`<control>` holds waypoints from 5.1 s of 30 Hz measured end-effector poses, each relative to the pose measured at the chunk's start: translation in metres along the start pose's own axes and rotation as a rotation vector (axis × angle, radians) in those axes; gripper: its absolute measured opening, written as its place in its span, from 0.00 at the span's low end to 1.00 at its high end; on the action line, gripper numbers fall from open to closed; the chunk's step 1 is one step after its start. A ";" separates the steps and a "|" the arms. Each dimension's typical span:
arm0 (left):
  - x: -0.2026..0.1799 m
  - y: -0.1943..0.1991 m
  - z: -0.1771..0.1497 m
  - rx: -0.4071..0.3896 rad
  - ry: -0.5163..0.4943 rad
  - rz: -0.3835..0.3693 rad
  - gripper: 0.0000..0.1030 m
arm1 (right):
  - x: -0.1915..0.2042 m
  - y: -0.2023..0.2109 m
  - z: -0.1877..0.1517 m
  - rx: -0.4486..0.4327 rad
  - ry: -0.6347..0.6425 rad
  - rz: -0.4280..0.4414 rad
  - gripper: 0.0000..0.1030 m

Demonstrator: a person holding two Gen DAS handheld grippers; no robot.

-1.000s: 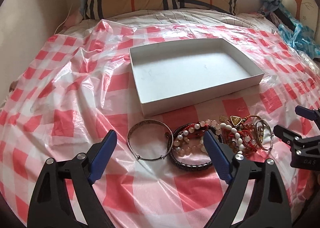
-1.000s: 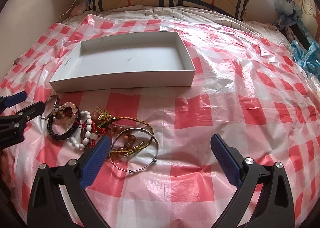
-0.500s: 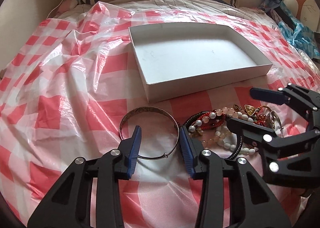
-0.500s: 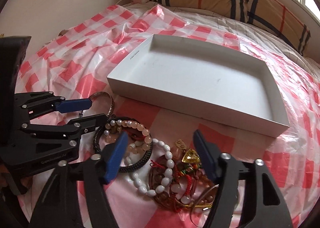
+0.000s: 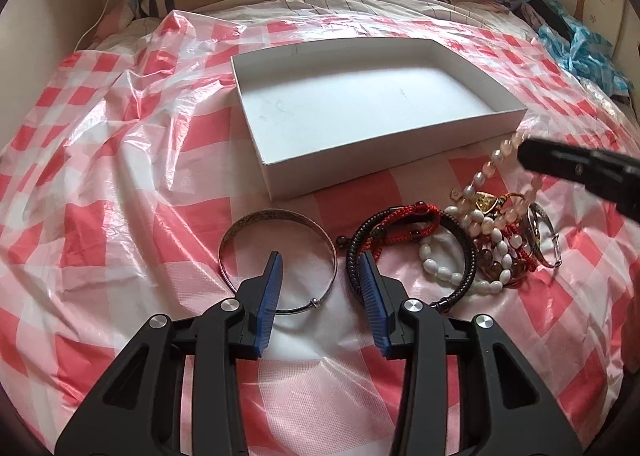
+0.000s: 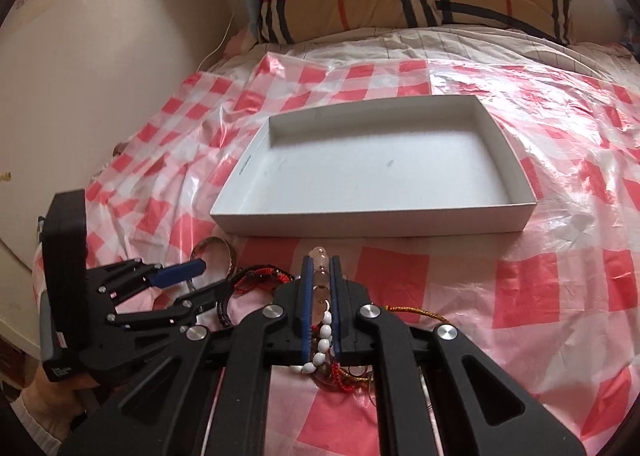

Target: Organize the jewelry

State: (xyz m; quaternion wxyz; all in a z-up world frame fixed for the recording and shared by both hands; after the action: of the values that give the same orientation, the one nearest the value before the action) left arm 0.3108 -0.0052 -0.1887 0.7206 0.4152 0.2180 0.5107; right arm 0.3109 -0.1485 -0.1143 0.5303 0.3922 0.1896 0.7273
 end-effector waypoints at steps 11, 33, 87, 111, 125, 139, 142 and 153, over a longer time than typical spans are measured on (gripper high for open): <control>0.004 0.002 -0.016 0.047 -0.136 0.032 0.34 | -0.010 0.003 0.010 -0.027 -0.040 0.022 0.08; -0.016 0.019 -0.010 0.008 -0.209 -0.061 0.39 | -0.012 0.011 0.016 -0.042 -0.056 0.043 0.08; -0.036 0.008 0.004 0.105 -0.273 -0.046 0.05 | -0.015 0.035 0.047 -0.186 -0.077 0.094 0.09; -0.013 0.043 0.128 -0.315 0.077 -0.201 0.06 | -0.005 0.008 0.096 -0.215 -0.033 0.117 0.09; -0.001 0.036 0.104 -0.249 0.093 -0.119 0.56 | -0.066 -0.046 0.010 0.217 -0.001 -0.107 0.40; -0.001 -0.016 0.083 -0.102 0.016 -0.084 0.69 | -0.053 -0.001 0.041 0.048 -0.039 0.040 0.08; 0.003 -0.015 0.082 -0.089 -0.011 -0.064 0.69 | -0.039 0.009 0.065 -0.025 -0.065 0.086 0.08; 0.012 -0.012 0.074 -0.023 -0.092 0.035 0.69 | -0.048 -0.065 0.092 -0.002 -0.095 -0.050 0.36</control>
State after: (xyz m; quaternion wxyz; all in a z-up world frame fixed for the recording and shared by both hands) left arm 0.3767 -0.0235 -0.1562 0.7256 0.4335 0.1714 0.5062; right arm 0.4283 -0.1819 -0.1199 0.5570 0.4209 0.1734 0.6946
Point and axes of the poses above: each gripper's, at about its wrist camera, not at the fingertips, and y roughly against the way its jaws point, x to its left, z to its top, the point moved 7 cm from there along -y, roughly the way its jaws point, and after that the axes turned 11 degrees about -y, right-handed, at the moved point
